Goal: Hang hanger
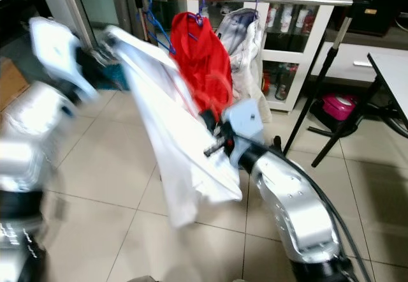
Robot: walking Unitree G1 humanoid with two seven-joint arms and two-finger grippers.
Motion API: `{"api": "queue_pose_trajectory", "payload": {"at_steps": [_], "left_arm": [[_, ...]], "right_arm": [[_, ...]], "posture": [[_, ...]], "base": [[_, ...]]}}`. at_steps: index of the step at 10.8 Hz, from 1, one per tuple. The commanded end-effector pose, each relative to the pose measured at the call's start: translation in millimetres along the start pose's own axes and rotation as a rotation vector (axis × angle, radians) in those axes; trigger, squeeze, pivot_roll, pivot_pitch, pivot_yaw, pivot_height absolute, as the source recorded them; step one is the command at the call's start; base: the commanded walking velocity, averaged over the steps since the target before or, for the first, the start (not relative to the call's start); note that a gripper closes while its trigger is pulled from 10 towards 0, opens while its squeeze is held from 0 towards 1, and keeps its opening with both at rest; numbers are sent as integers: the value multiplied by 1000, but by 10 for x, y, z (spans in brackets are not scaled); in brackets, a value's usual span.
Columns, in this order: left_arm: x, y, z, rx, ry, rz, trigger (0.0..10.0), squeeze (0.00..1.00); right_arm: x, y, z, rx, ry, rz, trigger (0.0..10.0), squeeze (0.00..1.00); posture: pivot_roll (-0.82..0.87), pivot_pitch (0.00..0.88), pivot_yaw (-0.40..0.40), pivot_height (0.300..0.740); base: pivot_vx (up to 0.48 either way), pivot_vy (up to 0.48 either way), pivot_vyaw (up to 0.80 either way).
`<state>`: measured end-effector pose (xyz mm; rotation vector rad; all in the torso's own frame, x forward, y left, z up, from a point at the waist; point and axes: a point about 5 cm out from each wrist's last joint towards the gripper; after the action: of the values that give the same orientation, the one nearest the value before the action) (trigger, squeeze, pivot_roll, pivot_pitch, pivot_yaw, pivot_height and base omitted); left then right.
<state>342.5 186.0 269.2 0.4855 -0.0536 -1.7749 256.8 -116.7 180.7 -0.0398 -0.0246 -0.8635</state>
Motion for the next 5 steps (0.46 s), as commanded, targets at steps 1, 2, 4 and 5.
{"api": "queue_pose_trajectory", "payload": {"at_steps": [1,2,4,5], "left_arm": [[-265,-2,57,13,39,130,0,0],[-508,32,-70,-62,85,231,0,0],[-406,15,-391,-164,67,170,0,0],[-46,-42,-528,-171,-25,39,0,0]], "right_arm": [[-31,-41,64,26,10,45,0,0],[-58,-72,121,80,69,80,0,0],[-33,-78,143,153,181,15,0,0],[24,-27,179,222,266,-116,0,0]], "posture": [[-58,0,67,740],[-59,0,77,740],[-73,0,112,740],[-82,0,123,740]], "base": [[0,0,0],[0,0,0],[0,0,0],[0,0,0]]}}
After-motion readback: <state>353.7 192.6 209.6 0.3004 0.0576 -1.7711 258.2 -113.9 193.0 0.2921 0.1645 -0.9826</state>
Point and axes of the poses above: a point about 5 cm out from each wrist's last joint towards the gripper, its own y axis pointing out of the wrist towards the gripper, its own z axis along the axis of the wrist's last joint, x = y × z, and after that the axes turned 4 degrees about y, right-handed
